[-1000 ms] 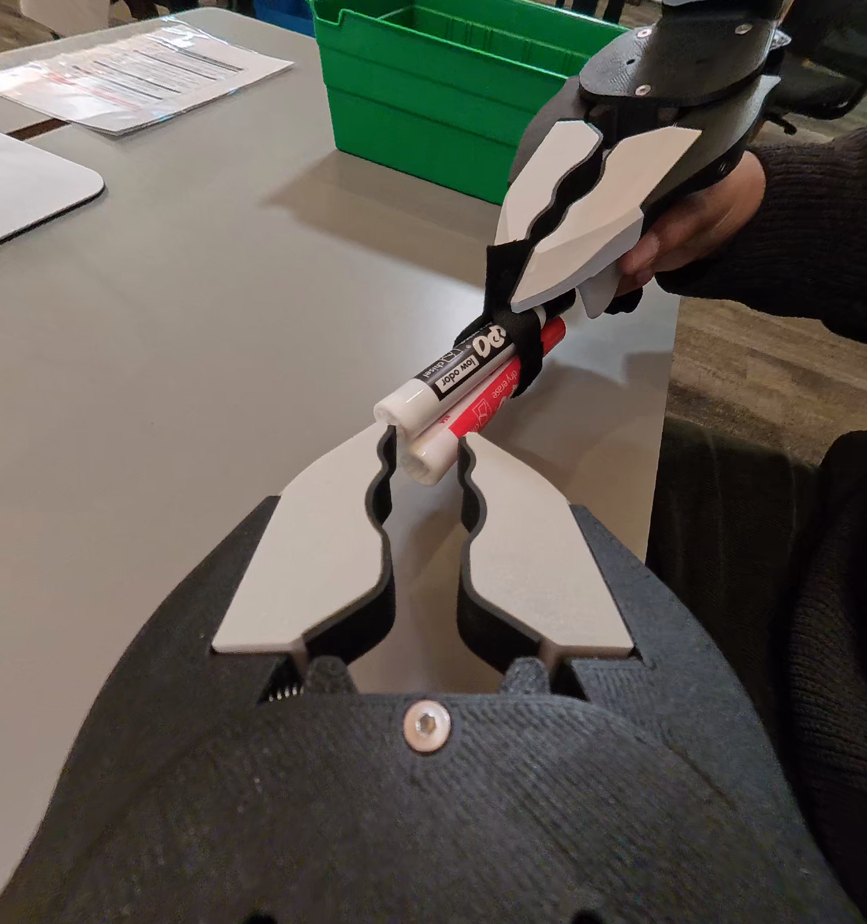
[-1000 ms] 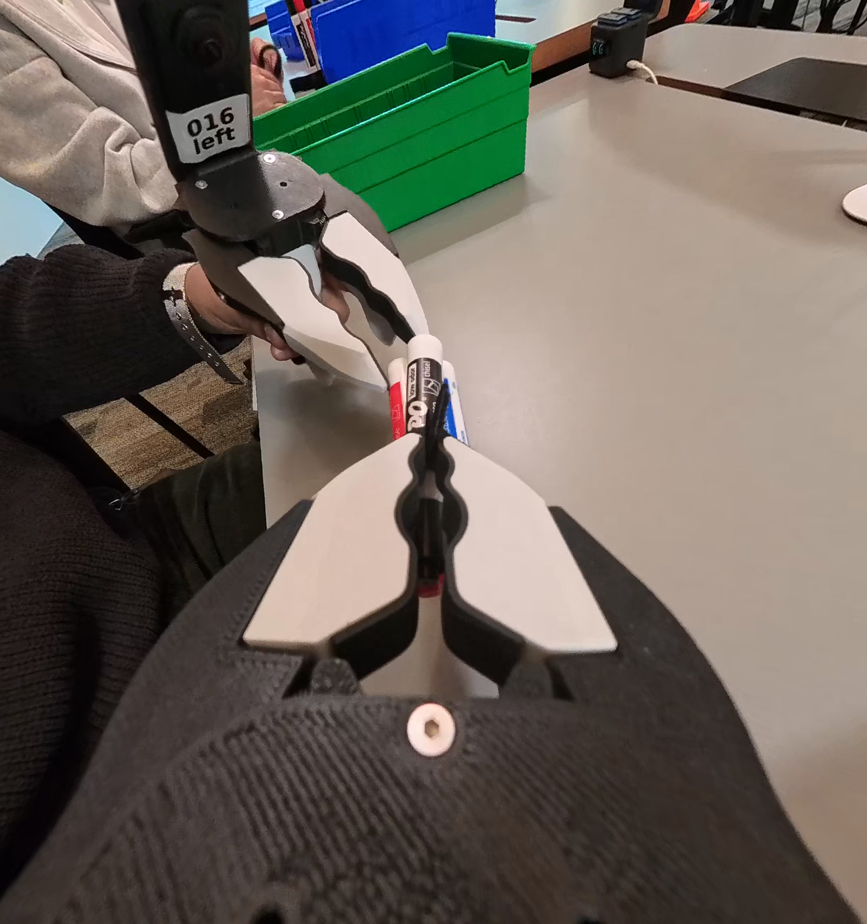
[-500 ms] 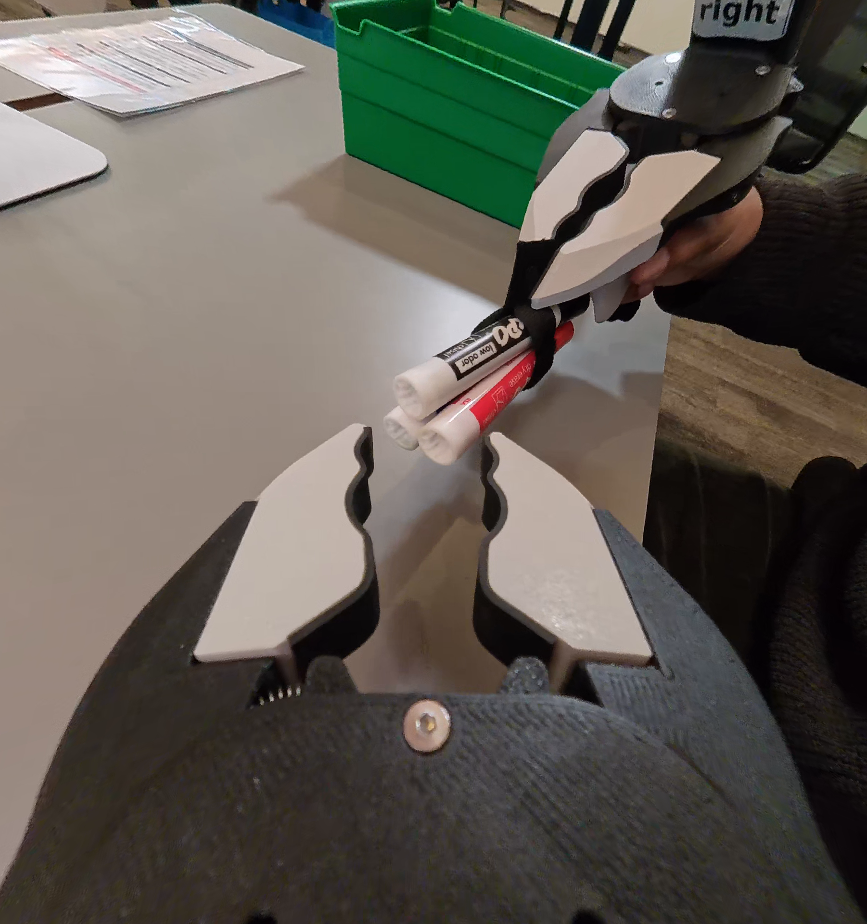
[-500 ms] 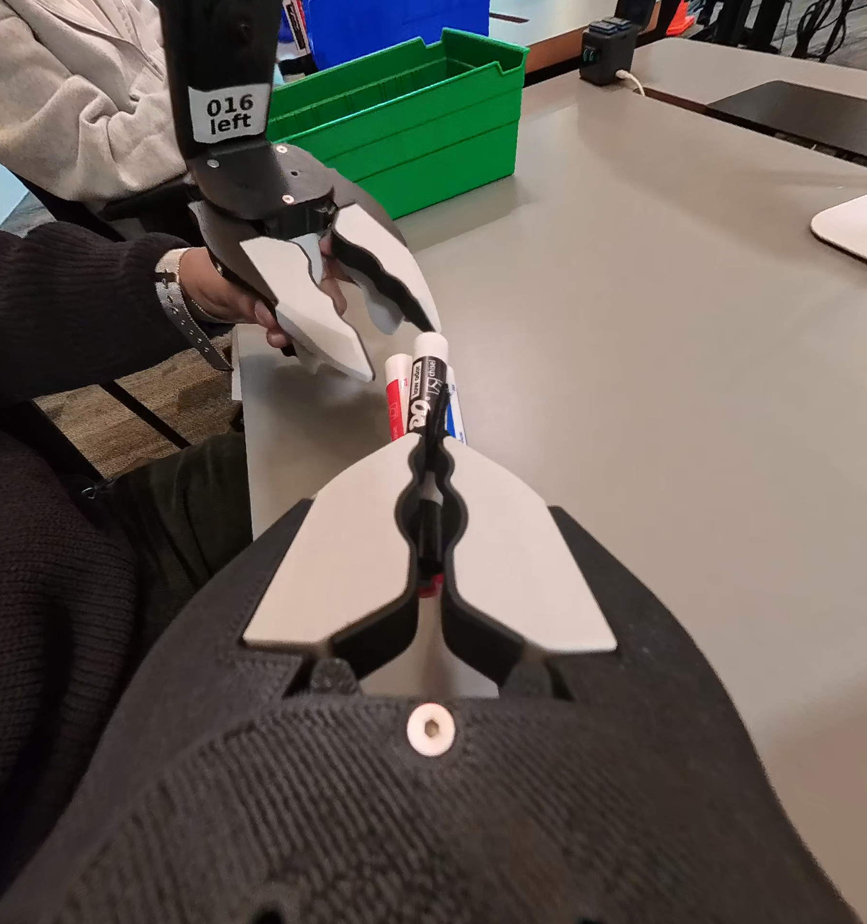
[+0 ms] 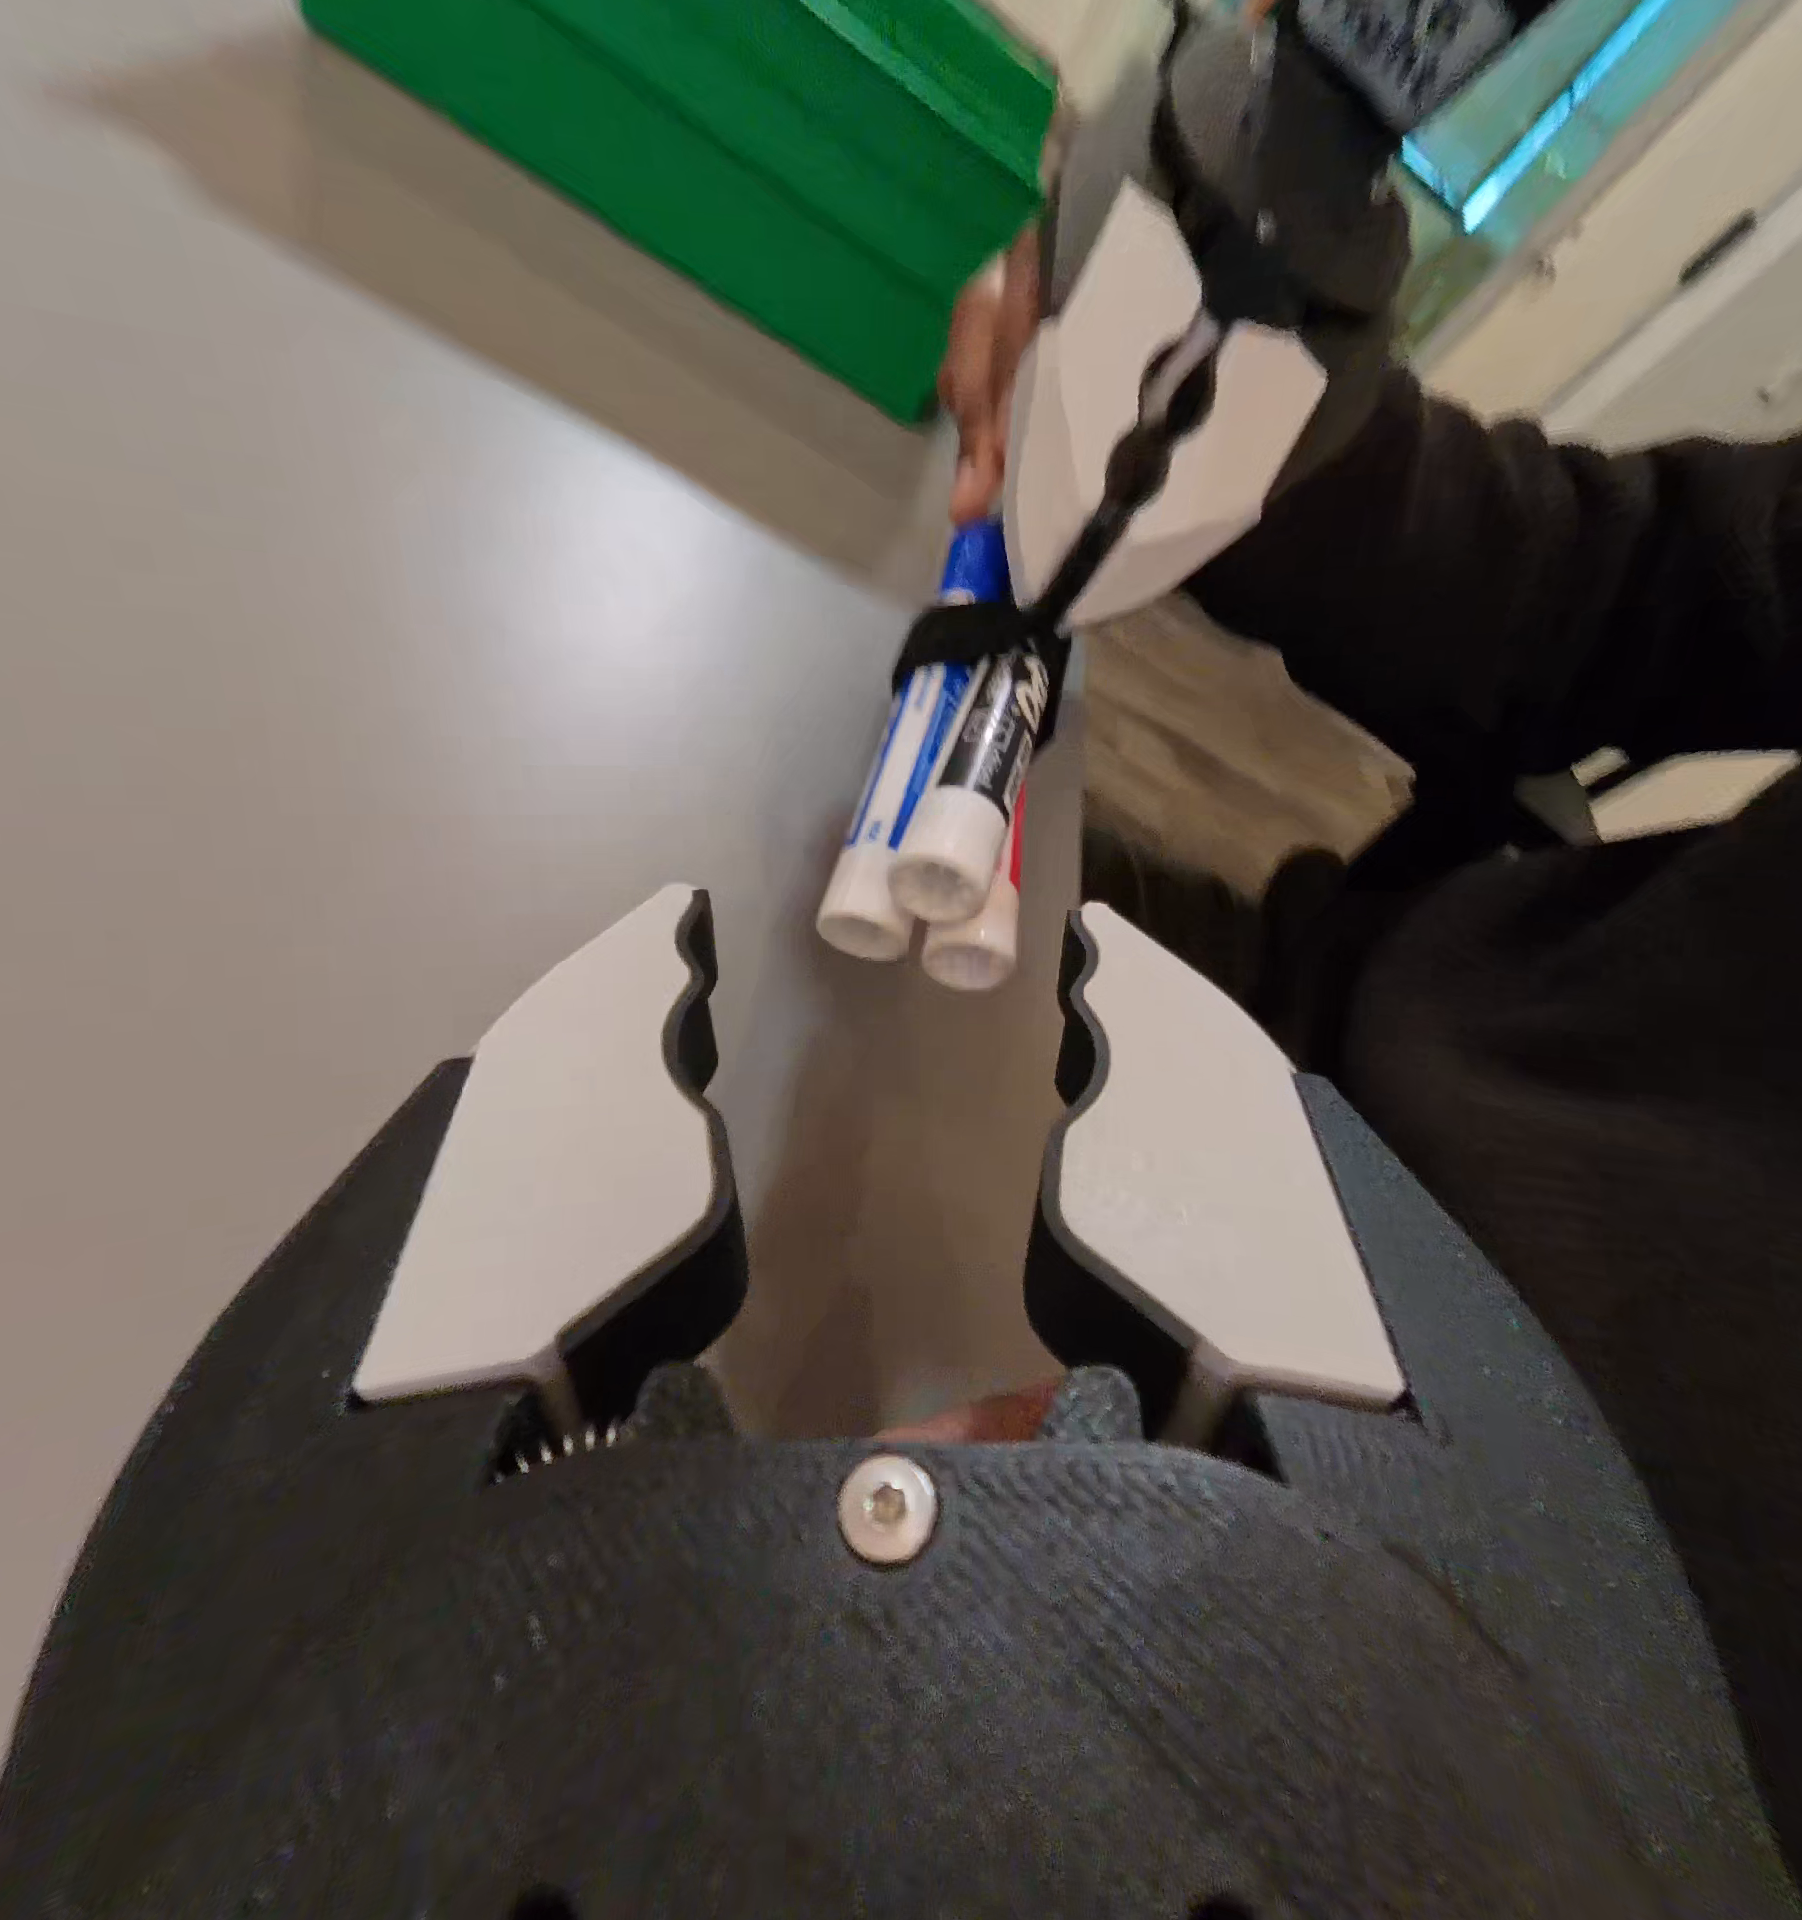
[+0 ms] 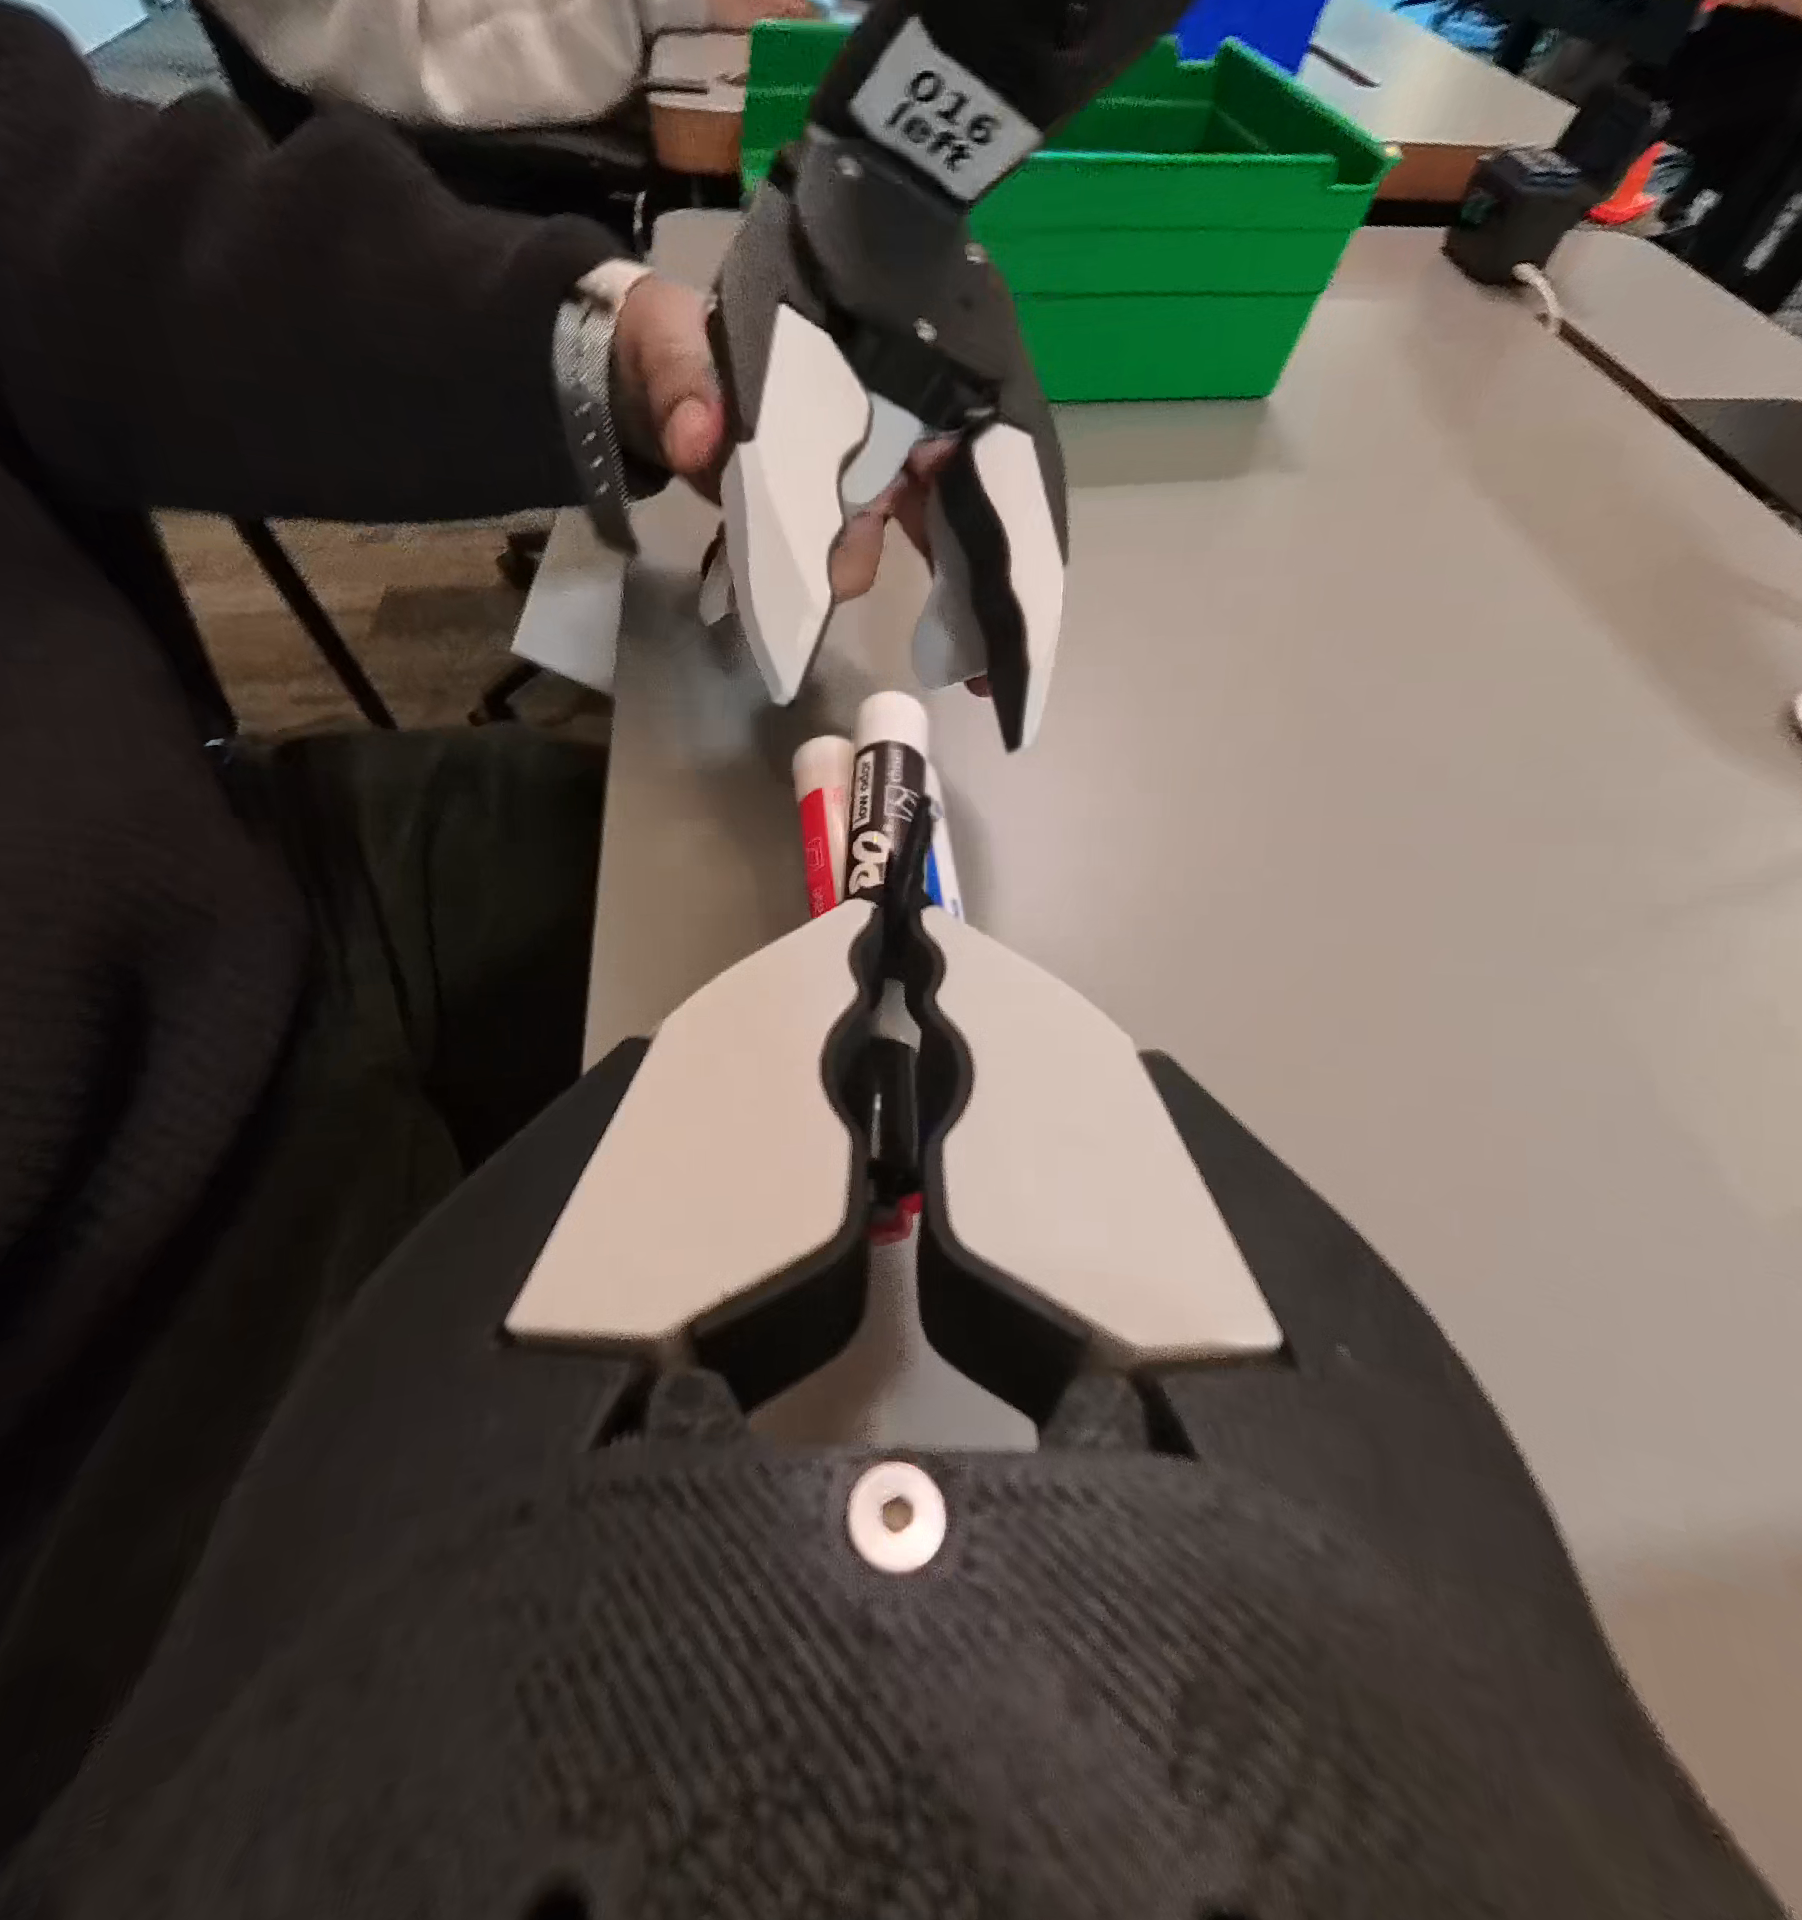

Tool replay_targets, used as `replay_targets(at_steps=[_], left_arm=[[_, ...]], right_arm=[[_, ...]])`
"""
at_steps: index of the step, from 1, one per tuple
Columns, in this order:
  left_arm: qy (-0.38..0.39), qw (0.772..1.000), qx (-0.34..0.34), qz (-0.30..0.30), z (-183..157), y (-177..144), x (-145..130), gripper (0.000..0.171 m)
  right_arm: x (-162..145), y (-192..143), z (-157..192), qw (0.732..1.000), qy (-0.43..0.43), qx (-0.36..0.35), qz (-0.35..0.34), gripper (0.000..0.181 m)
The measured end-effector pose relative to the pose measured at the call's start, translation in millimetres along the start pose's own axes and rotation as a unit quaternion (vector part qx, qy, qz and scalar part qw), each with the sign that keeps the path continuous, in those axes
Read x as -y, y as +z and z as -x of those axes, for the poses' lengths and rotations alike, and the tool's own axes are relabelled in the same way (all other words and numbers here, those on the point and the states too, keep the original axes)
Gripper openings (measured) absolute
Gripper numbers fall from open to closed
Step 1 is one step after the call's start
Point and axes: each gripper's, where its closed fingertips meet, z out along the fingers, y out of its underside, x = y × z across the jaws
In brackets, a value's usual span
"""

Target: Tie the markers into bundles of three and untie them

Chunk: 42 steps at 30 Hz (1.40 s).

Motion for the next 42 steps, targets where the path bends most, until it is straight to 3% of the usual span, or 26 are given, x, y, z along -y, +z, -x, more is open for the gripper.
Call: replay_targets(at_steps=[4, 9, 13, 16, 37, 42], left_arm=[[-0.016, 0.993, -0.047, 0.103, -25, 12, -27, 0.073], [0.019, 0.976, -0.014, 0.216, -40, 27, -53, 0.075], [0.05, 0.957, 0.047, 0.28, -33, 31, -69, 0.069], [0.06, 0.955, 0.073, 0.282, -25, 30, -68, 0.043], [0.056, 0.944, 0.055, 0.32, -31, 27, -79, 0.04], [0.043, 0.951, 0.047, 0.301, -32, 29, -75, 0.041]], right_arm=[[-2, 8, 16, 0.999, -0.023, 0.031, 0.02, 0.003], [1, 20, 33, 0.997, -0.041, 0.056, 0.032, 0.003], [5, 29, 41, 0.996, -0.046, 0.062, 0.04, 0.003], [4, 36, 43, 0.996, -0.044, 0.062, 0.05, 0.004], [0, 43, 50, 0.994, -0.057, 0.076, 0.052, 0.004], [2, 41, 46, 0.995, -0.031, 0.079, 0.045, 0.004]])
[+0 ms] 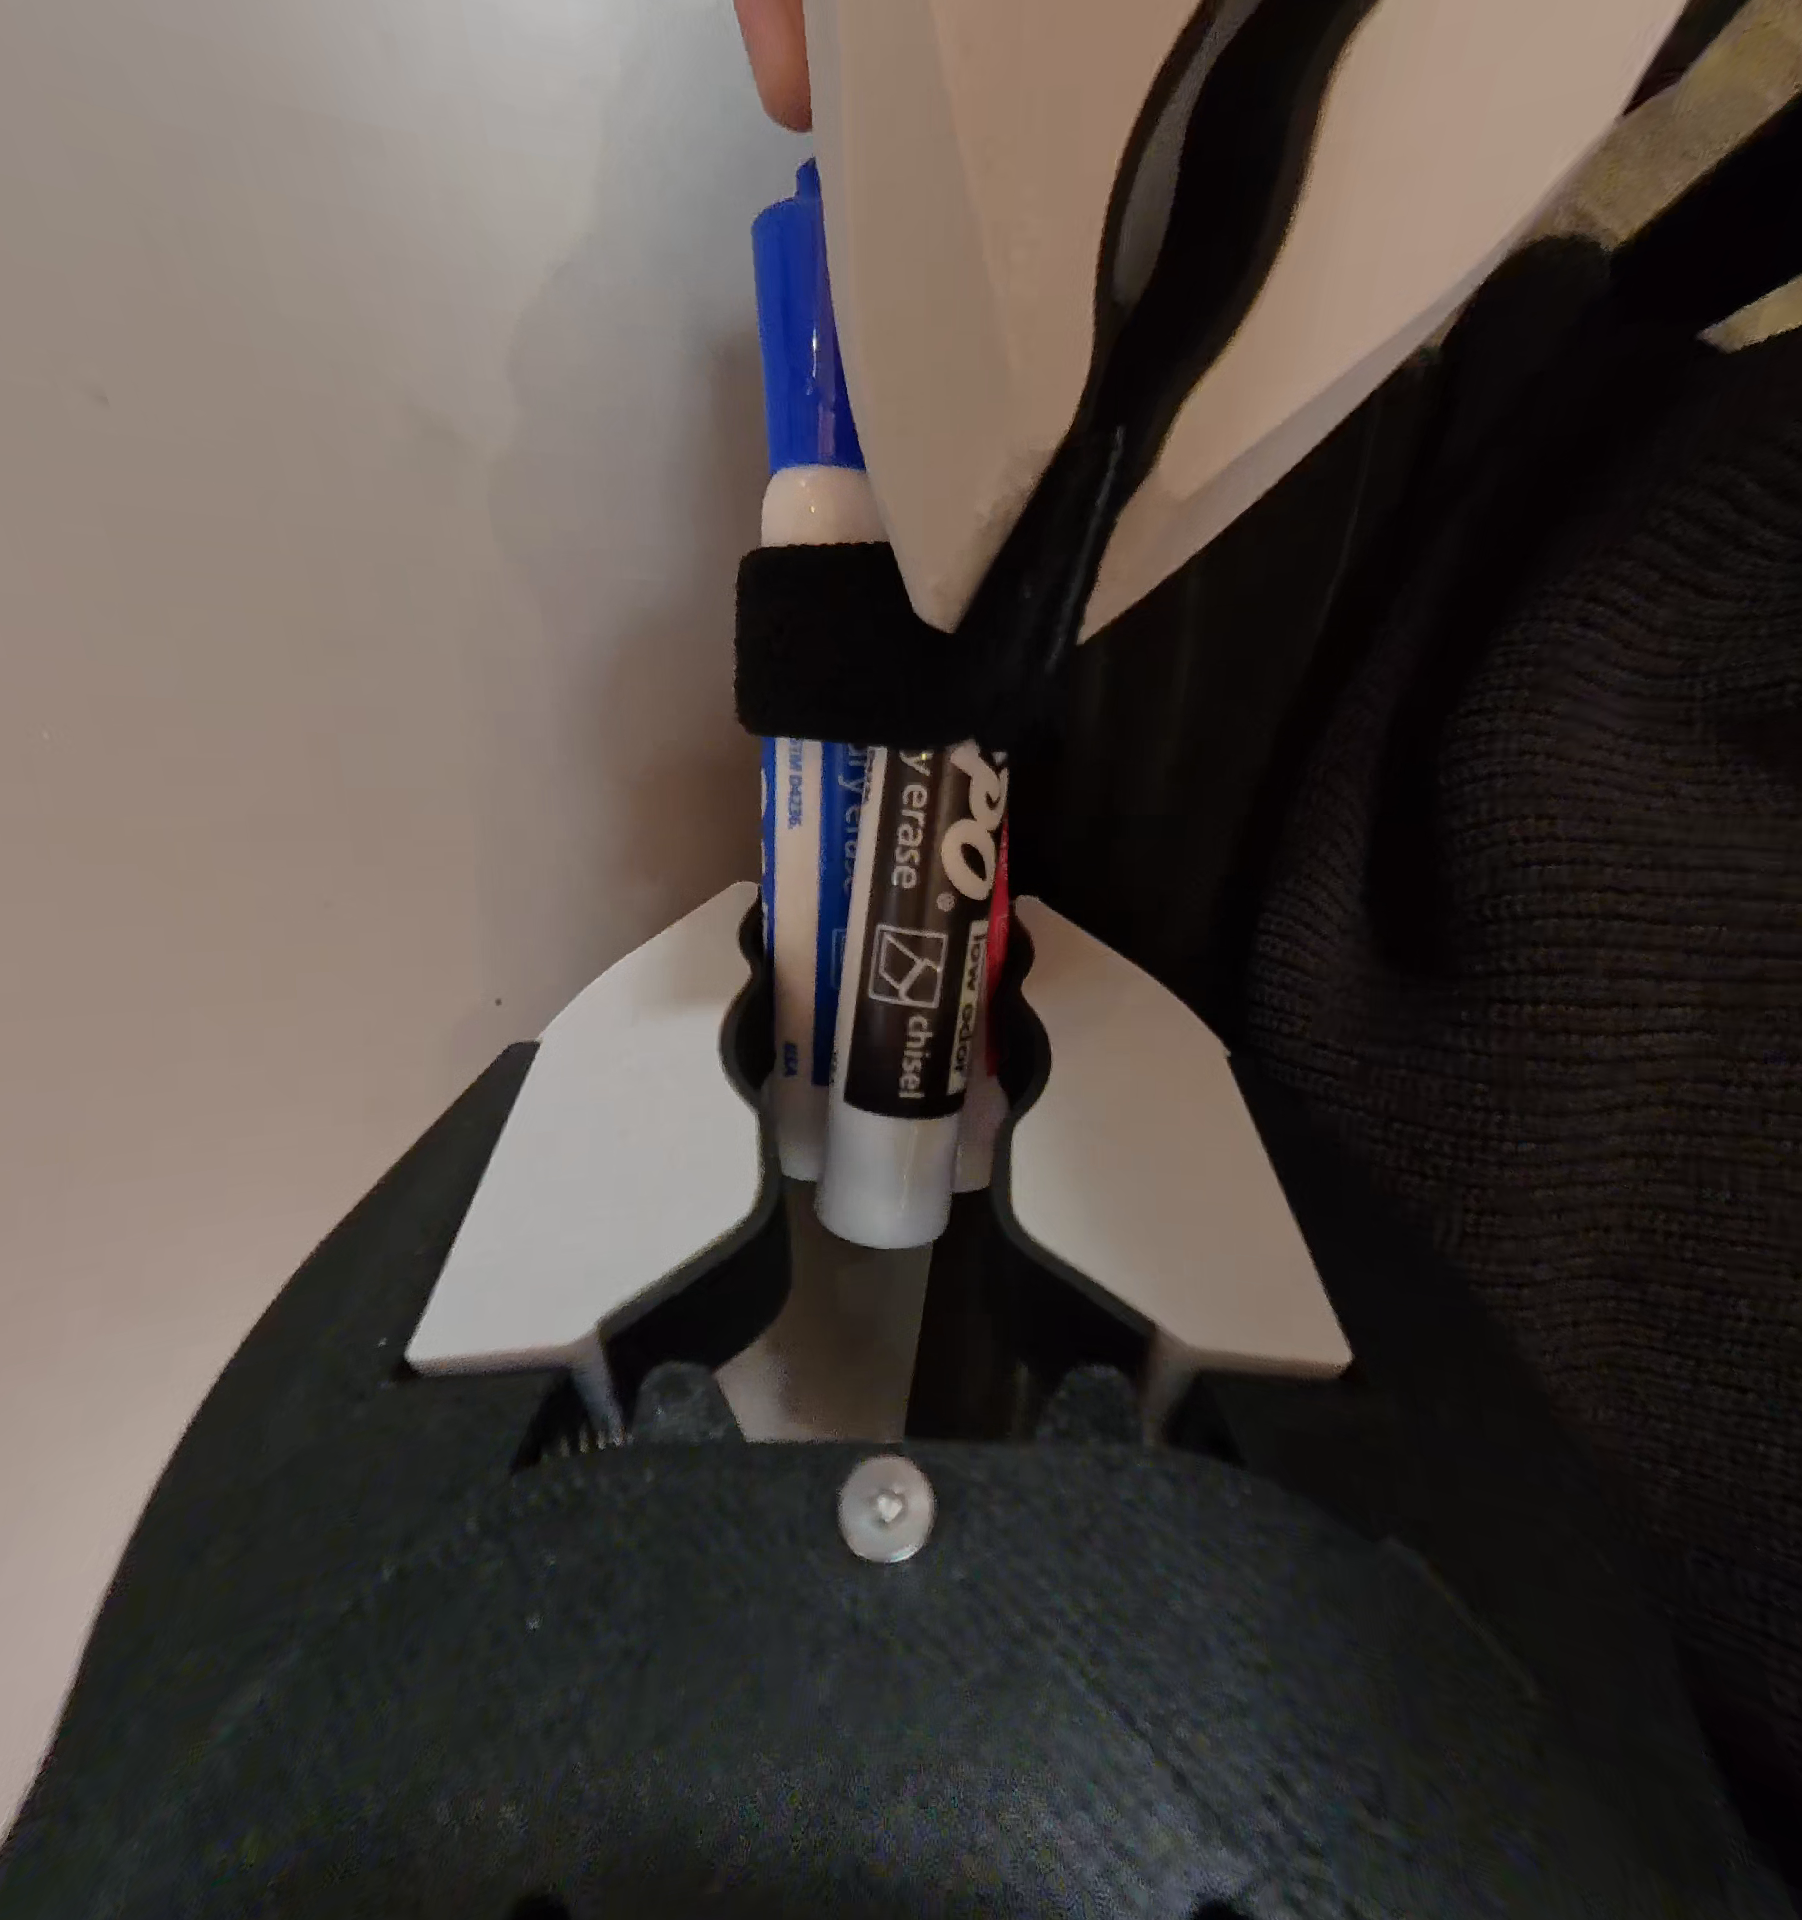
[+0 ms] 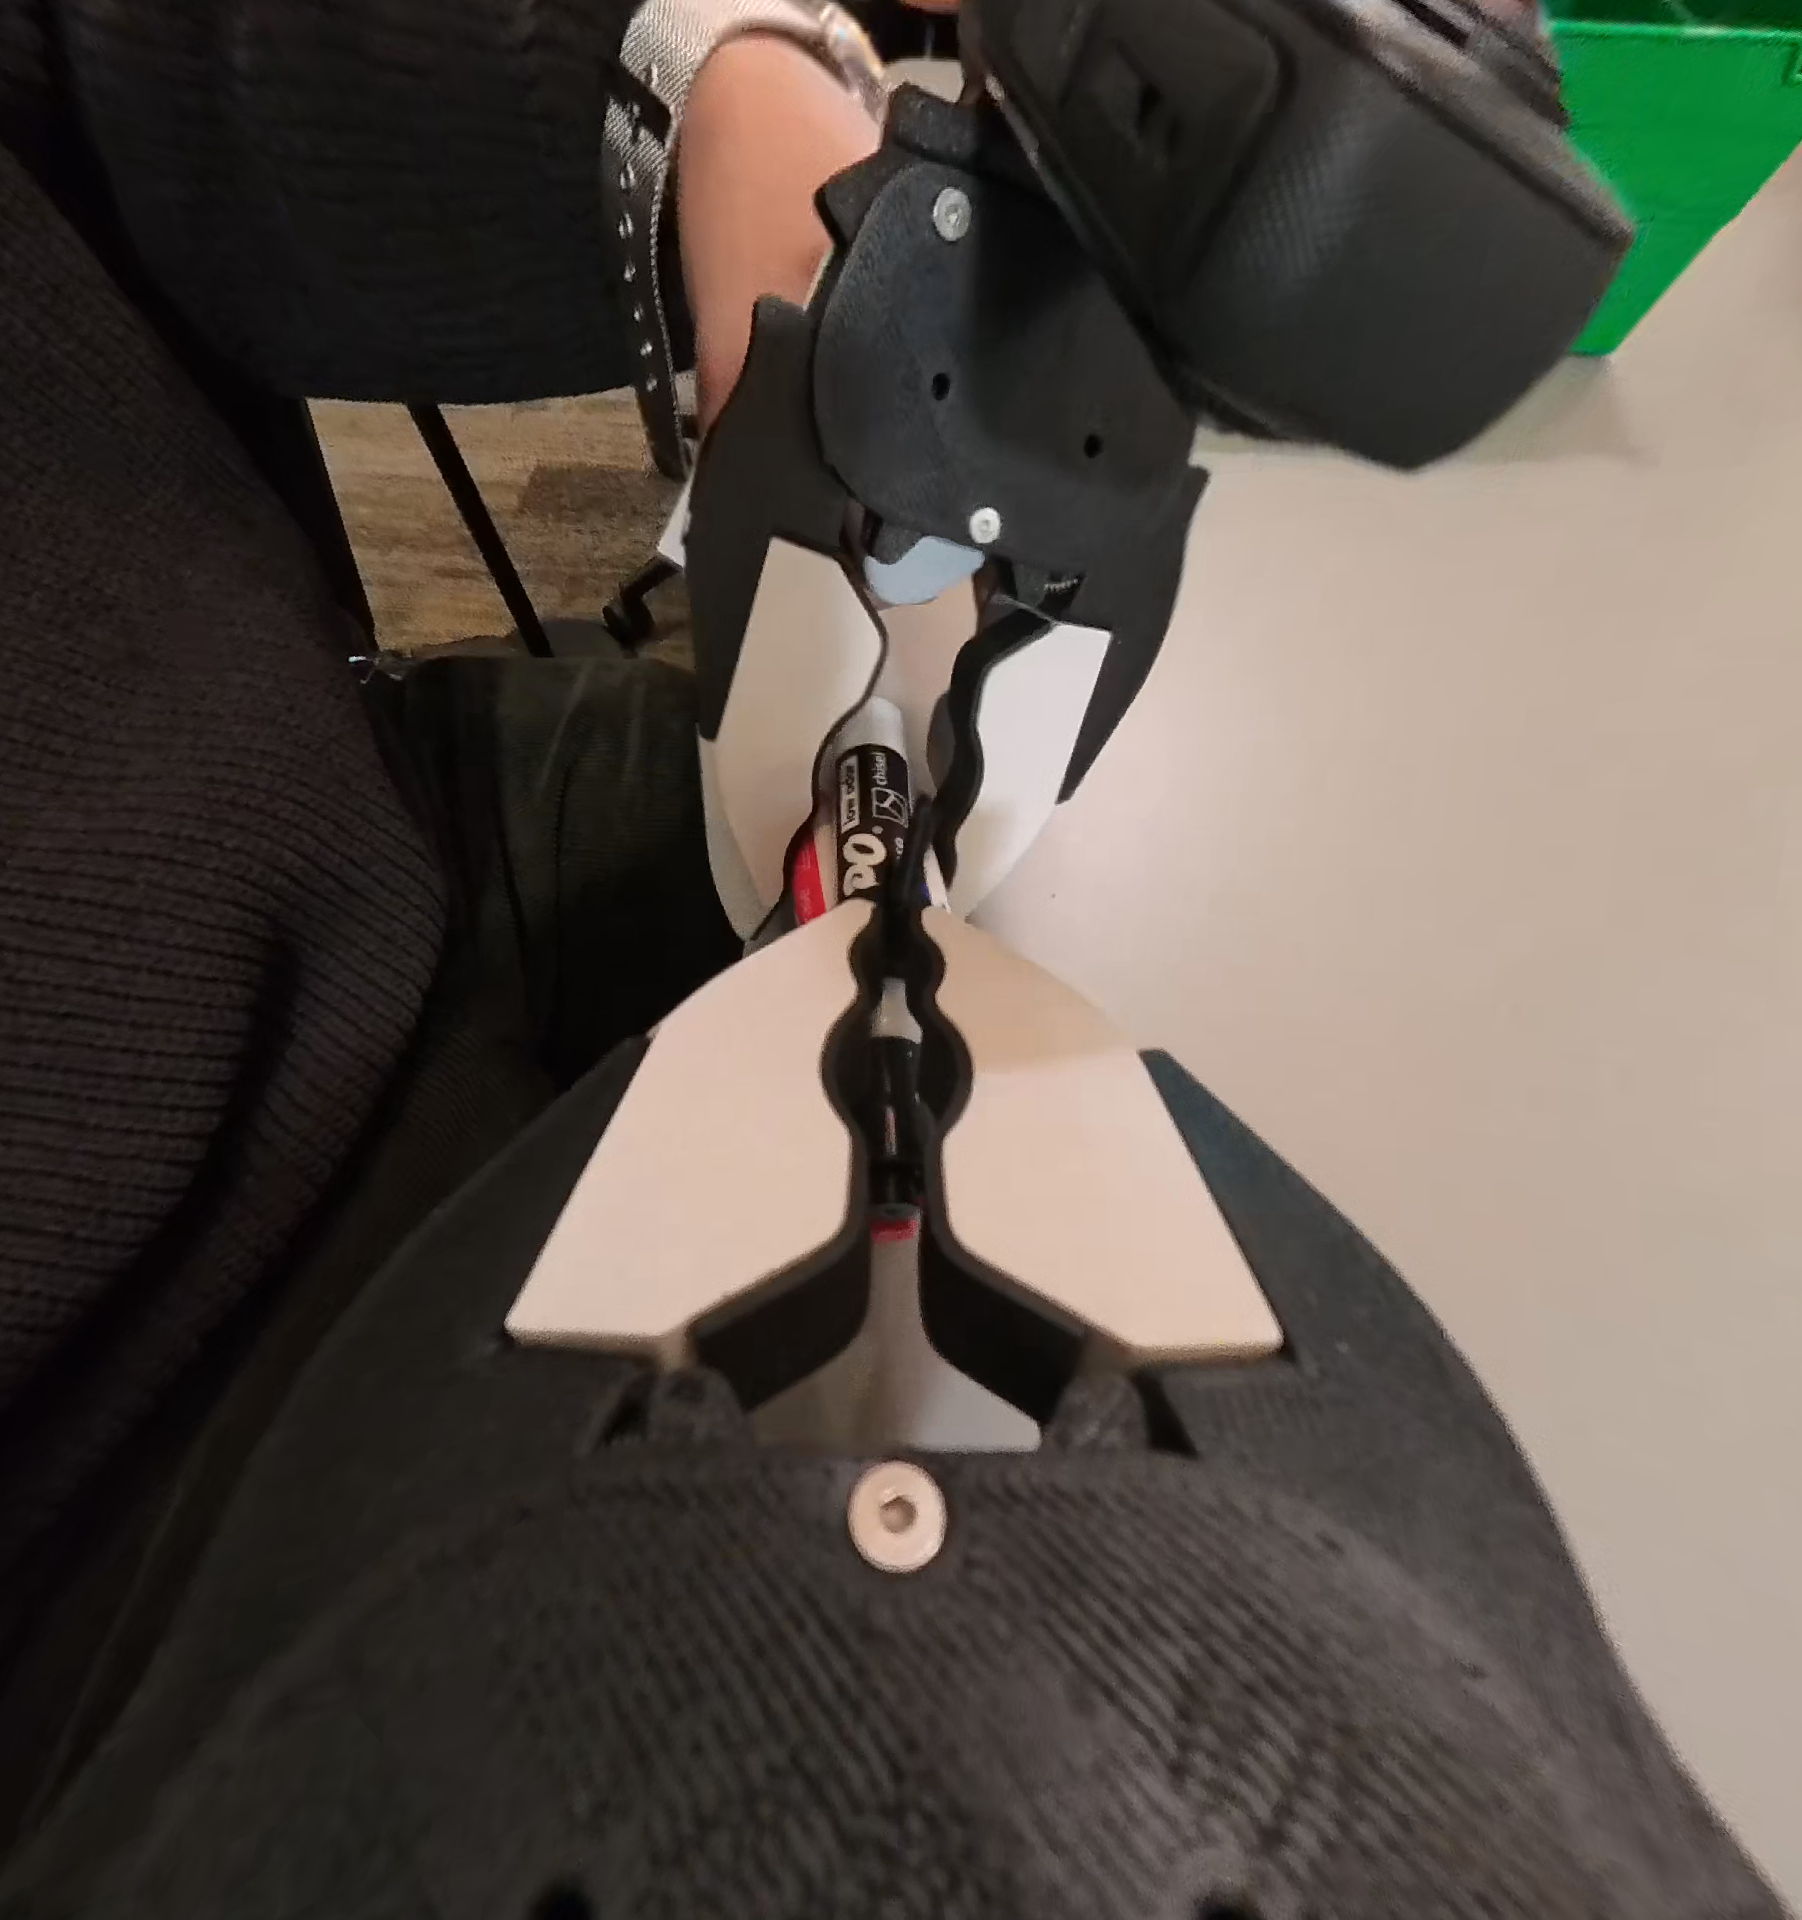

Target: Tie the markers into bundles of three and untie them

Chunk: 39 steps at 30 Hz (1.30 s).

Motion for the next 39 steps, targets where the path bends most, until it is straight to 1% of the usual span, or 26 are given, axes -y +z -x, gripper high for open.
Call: replay_targets(at_steps=[1, 4, 7, 8, 11, 13, 14, 15, 16, 18, 19, 20, 21, 24, 25, 27, 29, 31, 34, 36, 39], left_arm=[[-0.001, 1.0, -0.002, -0.011, 0, -2, 3, 0.044], [-0.01, 0.998, -0.014, -0.063, 0, -12, 15, 0.06], [-0.026, 0.992, 0.002, -0.124, 13, -27, 26, 0.076], [-0.033, 0.989, 0.01, -0.146, 20, -33, 29, 0.079], [-0.074, 0.971, 0.04, -0.225, 45, -54, 36, 0.079], [-0.111, 0.956, 0.048, -0.267, 61, -68, 36, 0.077], [-0.123, 0.952, 0.045, -0.278, 66, -72, 34, 0.076], [-0.128, 0.95, 0.046, -0.283, 69, -74, 31, 0.07], [-0.13, 0.949, 0.061, -0.282, 75, -76, 28, 0.061], [-0.13, 0.942, 0.123, -0.285, 90, -84, 25, 0.032], [-0.124, 0.938, 0.138, -0.291, 92, -88, 26, 0.016], [-0.115, 0.938, 0.143, -0.293, 90, -90, 27, 0.003], [-0.111, 0.938, 0.149, -0.294, 90, -91, 29, 0.0], [-0.122, 0.941, 0.153, -0.275, 88, -83, 30, 0.0], [-0.131, 0.938, 0.172, -0.271, 91, -81, 30, 0.0], [-0.166, 0.919, 0.229, -0.274, 104, -79, 30, 0.001], [-0.195, 0.897, 0.267, -0.292, 111, -80, 34, 0.001], [-0.209, 0.883, 0.304, -0.29, 116, -80, 33, 0.001], [-0.198, 0.871, 0.342, -0.292, 122, -84, 30, 0.001], [-0.201, 0.868, 0.34, -0.3, 125, -85, 29, 0.001], [-0.234, 0.864, 0.298, -0.331, 126, -85, 28, 0.001]], right_arm=[[1, -2, -3, 1.0, 0.006, -0.003, -0.005, 0.004], [3, -10, -13, 0.999, 0.027, -0.015, -0.028, 0.004], [2, -21, -29, 0.997, 0.048, -0.042, -0.042, 0.003], [-1, -25, -35, 0.996, 0.055, -0.054, -0.043, 0.003], [-11, -35, -55, 0.992, 0.074, -0.095, -0.039, 0.003], [-14, -40, -64, 0.989, 0.082, -0.114, -0.039, 0.003], [-15, -41, -67, 0.988, 0.084, -0.121, -0.04, 0.003], [-15, -42, -69, 0.988, 0.084, -0.128, -0.038, 0.003], [-15, -43, -69, 0.987, 0.082, -0.132, -0.038, 0.003], [-12, -42, -69, 0.987, 0.079, -0.131, -0.041, 0.003], [-10, -42, -67, 0.988, 0.077, -0.13, -0.043, 0.003], [-9, -41, -66, 0.988, 0.074, -0.128, -0.045, 0.003], [-8, -41, -66, 0.988, 0.074, -0.129, -0.046, 0.003], [-9, -41, -69, 0.986, 0.075, -0.142, -0.041, 0.003], [-9, -40, -71, 0.985, 0.081, -0.15, -0.04, 0.003], [-7, -39, -76, 0.979, 0.099, -0.171, -0.042, 0.003], [-6, -36, -79, 0.974, 0.109, -0.197, -0.032, 0.003], [-4, -31, -77, 0.973, 0.105, -0.206, -0.015, 0.003], [2, -26, -71, 0.973, 0.109, -0.203, -0.012, 0.003], [7, -26, -68, 0.974, 0.11, -0.199, -0.02, 0.003], [11, -27, -67, 0.974, 0.115, -0.194, -0.034, 0.003]])
